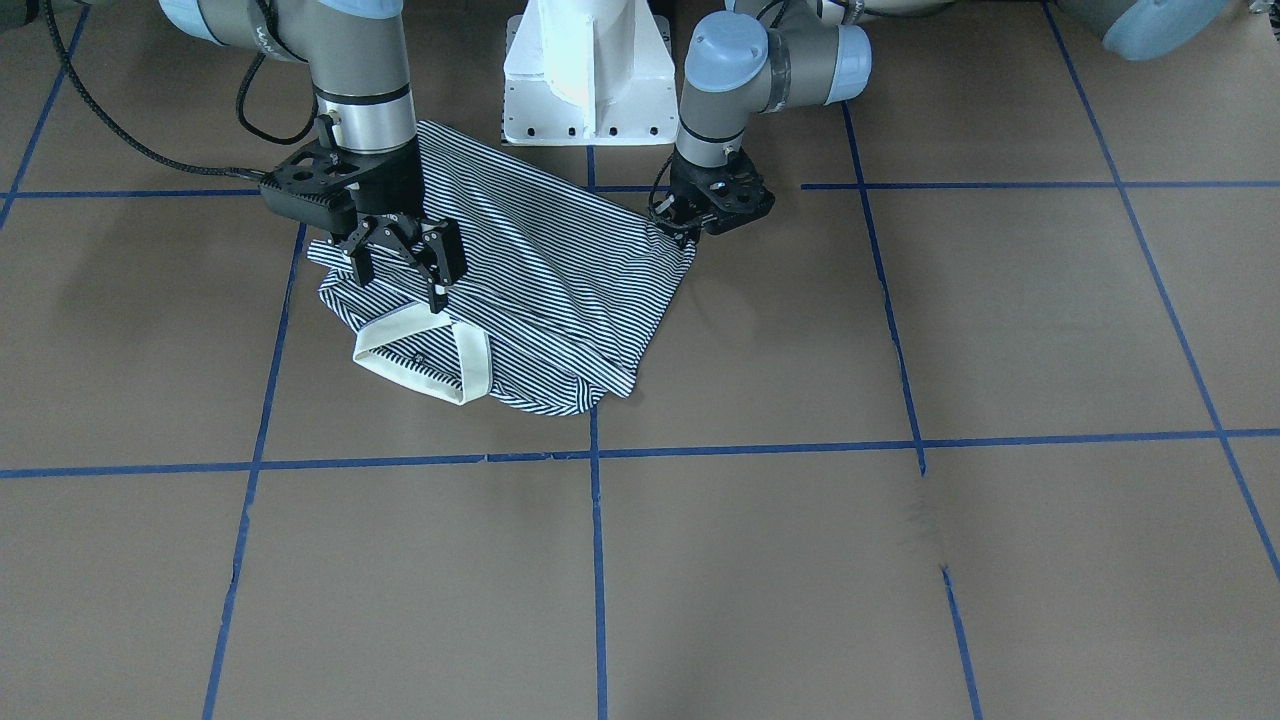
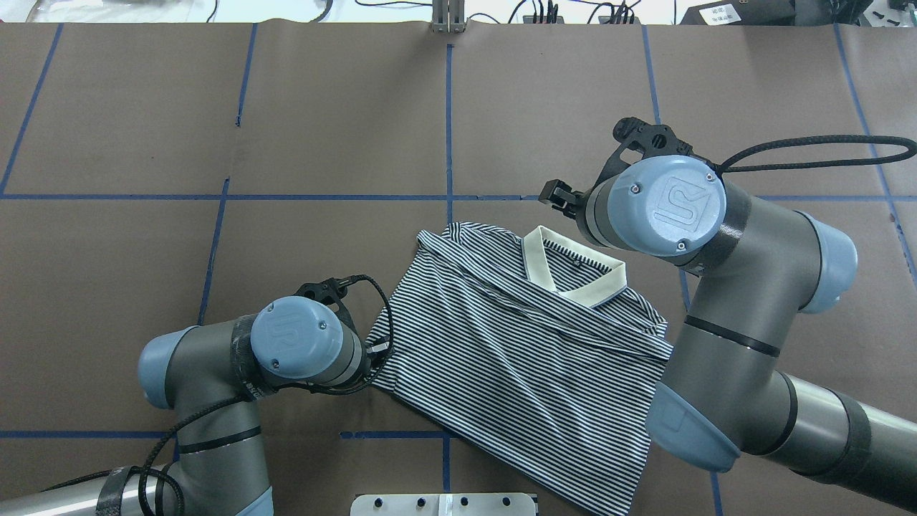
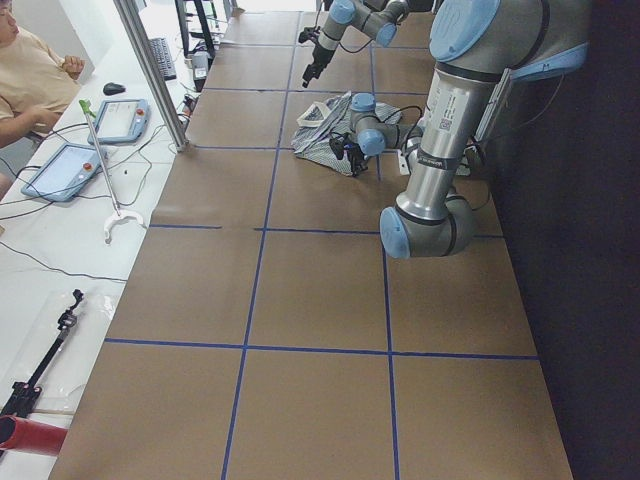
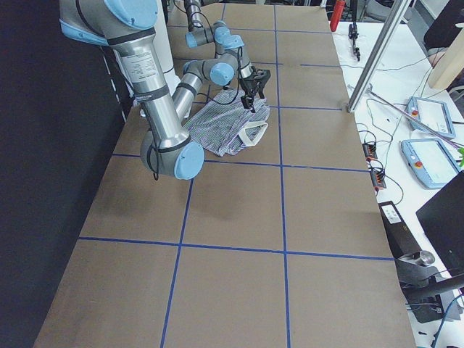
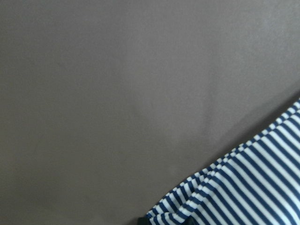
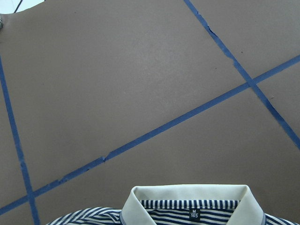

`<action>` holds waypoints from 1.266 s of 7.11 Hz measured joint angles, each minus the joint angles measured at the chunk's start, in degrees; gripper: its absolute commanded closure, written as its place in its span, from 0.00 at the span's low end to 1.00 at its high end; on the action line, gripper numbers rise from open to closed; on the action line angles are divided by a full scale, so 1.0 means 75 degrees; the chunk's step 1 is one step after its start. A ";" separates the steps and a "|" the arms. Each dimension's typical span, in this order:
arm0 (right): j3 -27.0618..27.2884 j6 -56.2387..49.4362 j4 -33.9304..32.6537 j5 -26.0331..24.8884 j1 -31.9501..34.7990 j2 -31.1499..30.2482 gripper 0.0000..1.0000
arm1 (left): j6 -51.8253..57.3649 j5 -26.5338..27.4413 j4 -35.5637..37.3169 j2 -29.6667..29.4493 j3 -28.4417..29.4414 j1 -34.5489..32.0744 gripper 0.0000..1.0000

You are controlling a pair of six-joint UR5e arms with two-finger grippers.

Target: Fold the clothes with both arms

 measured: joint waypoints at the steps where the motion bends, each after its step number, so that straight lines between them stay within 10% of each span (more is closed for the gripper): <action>1: -0.0026 0.0000 0.0000 0.0000 0.0004 0.0000 0.00 | 0.0169 0.0003 0.0183 -0.0011 -0.0111 -0.0113 1.00; 5: -0.0077 -0.0003 0.0008 -0.0008 0.0032 -0.0003 0.00 | 0.2504 0.0314 0.0323 -0.0048 -0.0121 -0.1476 1.00; 7: -0.0091 -0.0002 0.0007 -0.0011 0.0059 -0.0001 0.00 | 0.3367 0.0404 -0.1484 -0.0423 0.1356 -0.2626 0.97; 8: -0.0107 -0.0008 0.0009 -0.0014 0.0061 0.0003 0.00 | 0.3579 0.0398 -0.2530 -0.0995 0.2692 -0.3058 0.56; 9: -0.0125 -0.0013 0.0011 -0.0019 0.0059 0.0010 0.00 | 0.3756 0.0394 -0.3384 -0.1592 0.3963 -0.3376 0.48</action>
